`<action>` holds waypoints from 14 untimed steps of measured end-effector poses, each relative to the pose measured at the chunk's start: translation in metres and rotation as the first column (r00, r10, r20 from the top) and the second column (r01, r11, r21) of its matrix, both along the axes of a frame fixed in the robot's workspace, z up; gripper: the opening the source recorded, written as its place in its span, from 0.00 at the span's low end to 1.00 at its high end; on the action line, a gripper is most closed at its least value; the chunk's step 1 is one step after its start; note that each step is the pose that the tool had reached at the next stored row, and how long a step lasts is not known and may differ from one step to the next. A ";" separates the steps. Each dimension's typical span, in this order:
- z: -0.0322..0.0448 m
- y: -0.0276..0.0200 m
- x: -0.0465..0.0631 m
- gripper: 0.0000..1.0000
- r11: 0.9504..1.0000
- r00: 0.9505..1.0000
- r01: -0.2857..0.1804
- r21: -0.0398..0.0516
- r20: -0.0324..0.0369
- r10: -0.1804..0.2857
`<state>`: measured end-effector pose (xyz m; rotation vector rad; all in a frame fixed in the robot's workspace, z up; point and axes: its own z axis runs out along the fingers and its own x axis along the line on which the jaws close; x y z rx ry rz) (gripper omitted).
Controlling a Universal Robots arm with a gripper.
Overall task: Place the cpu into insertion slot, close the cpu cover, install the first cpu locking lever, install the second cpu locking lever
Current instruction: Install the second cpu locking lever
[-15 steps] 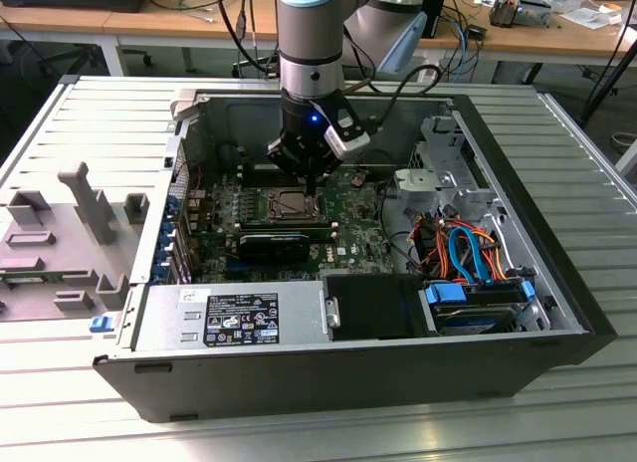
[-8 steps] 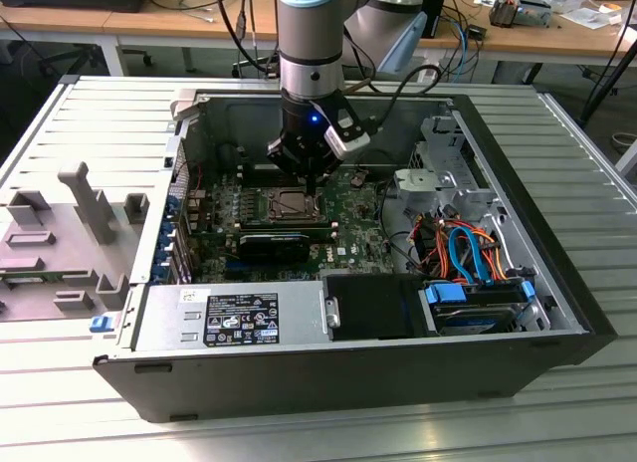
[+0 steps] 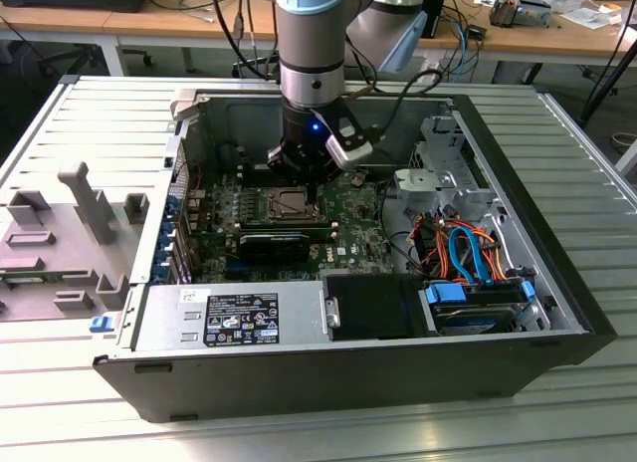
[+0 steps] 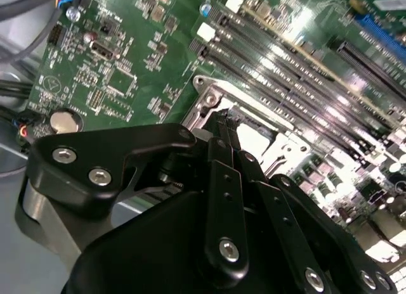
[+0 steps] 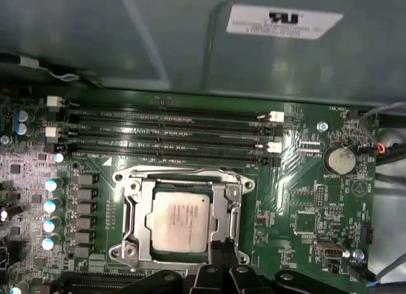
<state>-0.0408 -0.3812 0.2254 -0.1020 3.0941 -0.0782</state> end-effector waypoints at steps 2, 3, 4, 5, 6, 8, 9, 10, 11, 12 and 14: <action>-0.0008 -0.0009 0.003 0.11 1.000 1.000 0.000 0.000 -0.002 0.000; -0.0013 -0.0013 0.006 0.11 1.000 1.000 0.000 0.000 -0.006 0.000; -0.0017 -0.0017 0.009 0.11 1.000 1.000 0.000 0.000 -0.009 0.000; -0.0022 -0.0020 0.011 0.11 1.000 1.000 0.000 0.000 -0.013 0.000; -0.0028 -0.0025 0.013 0.11 1.000 1.000 0.000 0.000 -0.018 0.000; -0.0033 -0.0026 0.019 0.11 1.000 0.999 0.000 0.000 -0.045 0.000; -0.0034 -0.0027 0.020 0.11 1.000 0.999 0.000 0.000 -0.051 0.000; -0.0033 -0.0027 0.020 0.11 1.000 0.999 0.000 0.000 -0.052 0.000; -0.0035 -0.0039 0.020 0.11 1.000 0.999 0.000 0.000 -0.052 0.000; -0.0035 -0.0054 0.020 0.11 1.000 0.999 0.000 0.000 -0.052 0.000; -0.0035 -0.0118 0.020 0.11 1.000 0.999 0.000 0.000 -0.052 0.000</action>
